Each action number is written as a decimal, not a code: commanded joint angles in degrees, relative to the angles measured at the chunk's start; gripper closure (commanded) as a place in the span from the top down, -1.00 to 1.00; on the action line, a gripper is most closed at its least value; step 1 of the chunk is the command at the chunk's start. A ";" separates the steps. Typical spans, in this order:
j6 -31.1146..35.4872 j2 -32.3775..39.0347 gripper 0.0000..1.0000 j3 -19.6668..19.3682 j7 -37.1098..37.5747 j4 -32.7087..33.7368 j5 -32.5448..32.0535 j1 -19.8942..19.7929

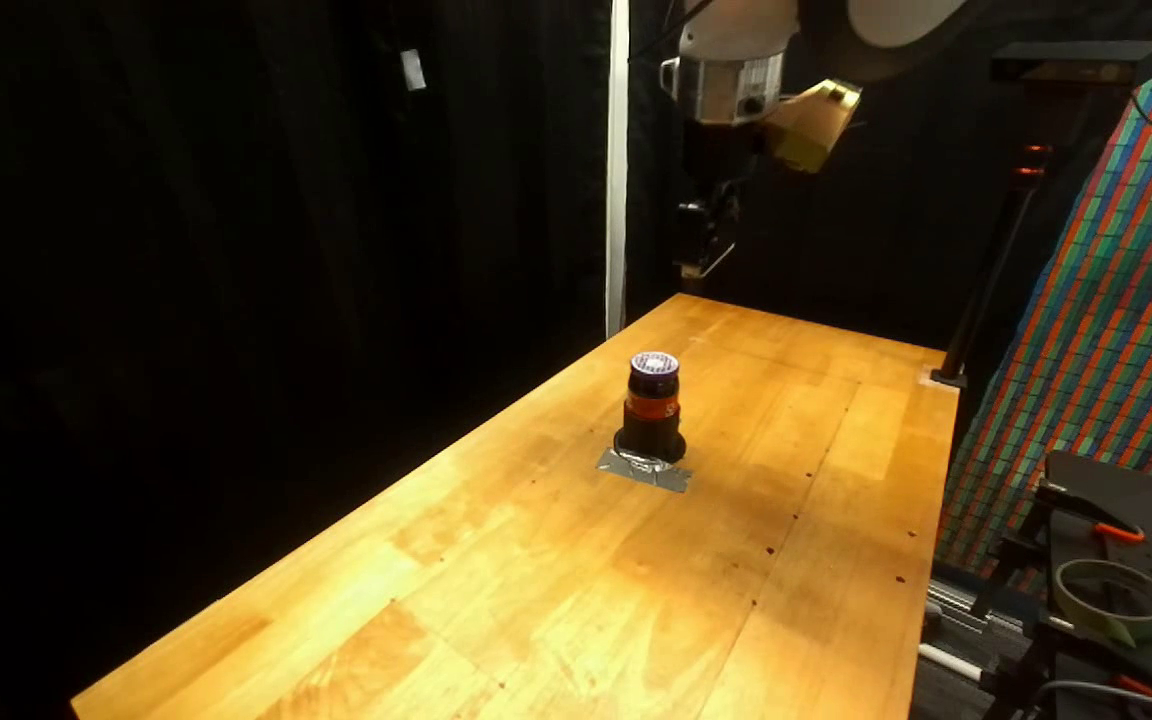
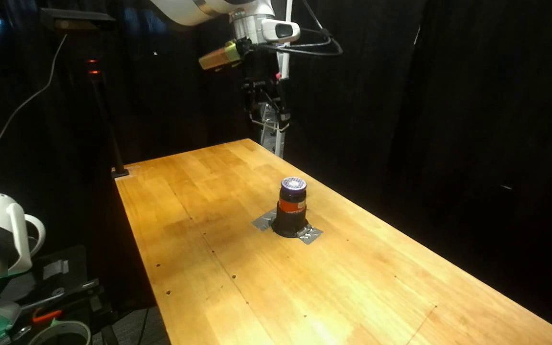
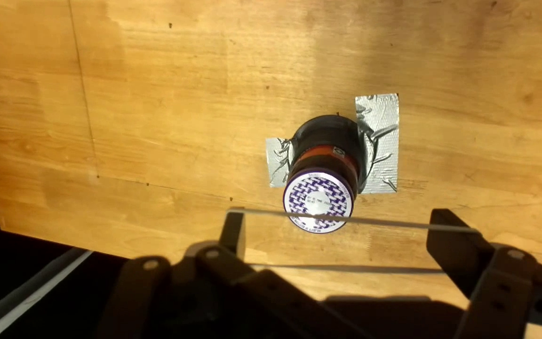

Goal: Place the elastic band over the cup

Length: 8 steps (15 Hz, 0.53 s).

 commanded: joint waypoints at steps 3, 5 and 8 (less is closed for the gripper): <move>6.37 8.32 1.00 -3.73 4.26 4.39 -0.23 3.11; 8.69 10.96 1.00 -5.12 5.04 5.11 -0.52 3.90; 11.53 14.83 1.00 -7.20 5.15 6.68 -0.04 4.55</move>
